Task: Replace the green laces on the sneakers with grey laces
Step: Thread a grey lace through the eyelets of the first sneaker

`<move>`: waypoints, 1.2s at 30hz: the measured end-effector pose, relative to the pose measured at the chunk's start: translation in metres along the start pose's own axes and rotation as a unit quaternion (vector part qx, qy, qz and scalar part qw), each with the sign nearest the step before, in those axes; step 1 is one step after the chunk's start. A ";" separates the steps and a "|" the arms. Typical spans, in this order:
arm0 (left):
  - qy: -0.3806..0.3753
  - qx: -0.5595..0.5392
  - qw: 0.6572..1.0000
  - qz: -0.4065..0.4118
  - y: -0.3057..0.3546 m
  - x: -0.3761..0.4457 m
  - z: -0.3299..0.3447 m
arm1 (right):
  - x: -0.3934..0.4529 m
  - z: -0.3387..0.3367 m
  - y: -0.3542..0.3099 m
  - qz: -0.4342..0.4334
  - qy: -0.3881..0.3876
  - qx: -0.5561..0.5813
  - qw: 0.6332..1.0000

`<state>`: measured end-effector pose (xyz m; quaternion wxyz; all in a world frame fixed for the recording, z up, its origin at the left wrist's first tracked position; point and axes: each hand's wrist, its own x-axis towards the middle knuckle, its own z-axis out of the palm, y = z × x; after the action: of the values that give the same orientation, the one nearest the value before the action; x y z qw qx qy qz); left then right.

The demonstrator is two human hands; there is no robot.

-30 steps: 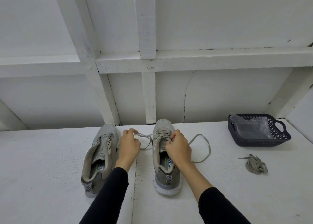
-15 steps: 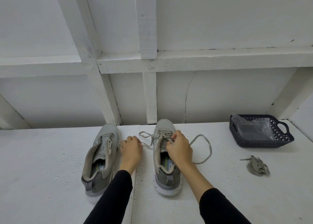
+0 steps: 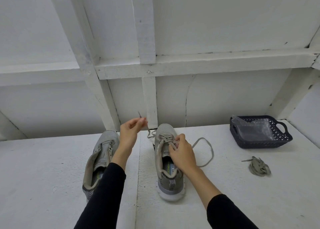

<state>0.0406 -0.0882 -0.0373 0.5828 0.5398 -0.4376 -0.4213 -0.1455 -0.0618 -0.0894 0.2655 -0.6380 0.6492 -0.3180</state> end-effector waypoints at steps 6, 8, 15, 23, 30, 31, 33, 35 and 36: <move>0.037 -0.054 0.998 0.007 0.002 0.009 0.002 | -0.007 -0.004 0.005 -0.023 0.009 0.006 1.000; 0.009 -0.081 0.997 -0.001 0.003 0.011 0.002 | -0.010 -0.004 0.006 -0.029 0.025 0.032 0.999; -0.134 0.172 0.976 0.007 -0.002 -0.004 0.026 | -0.017 -0.005 0.012 0.067 0.092 0.231 0.966; -0.160 0.317 0.934 0.032 -0.029 -0.029 0.062 | -0.009 -0.010 0.025 0.203 0.019 0.456 0.867; -0.159 0.339 0.925 0.065 -0.043 -0.037 0.065 | -0.010 -0.010 0.028 0.203 0.015 0.506 0.838; -0.160 0.337 0.925 0.070 -0.044 -0.037 0.065 | -0.010 -0.010 0.028 0.202 0.015 0.510 0.836; -0.153 0.331 0.928 0.078 -0.047 -0.039 0.065 | -0.010 -0.009 0.029 0.200 0.016 0.515 0.833; -0.141 0.331 0.929 0.089 -0.049 -0.041 0.066 | -0.012 -0.009 0.029 0.196 0.016 0.520 0.831; -0.135 0.330 0.930 0.095 -0.050 -0.042 0.067 | -0.012 -0.010 0.028 0.194 0.014 0.524 0.829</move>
<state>-0.0359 -0.0681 -0.0876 0.3447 0.5957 -0.6753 -0.2651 -0.1708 -0.0493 -0.1052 0.6068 -0.2598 0.4992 -0.5613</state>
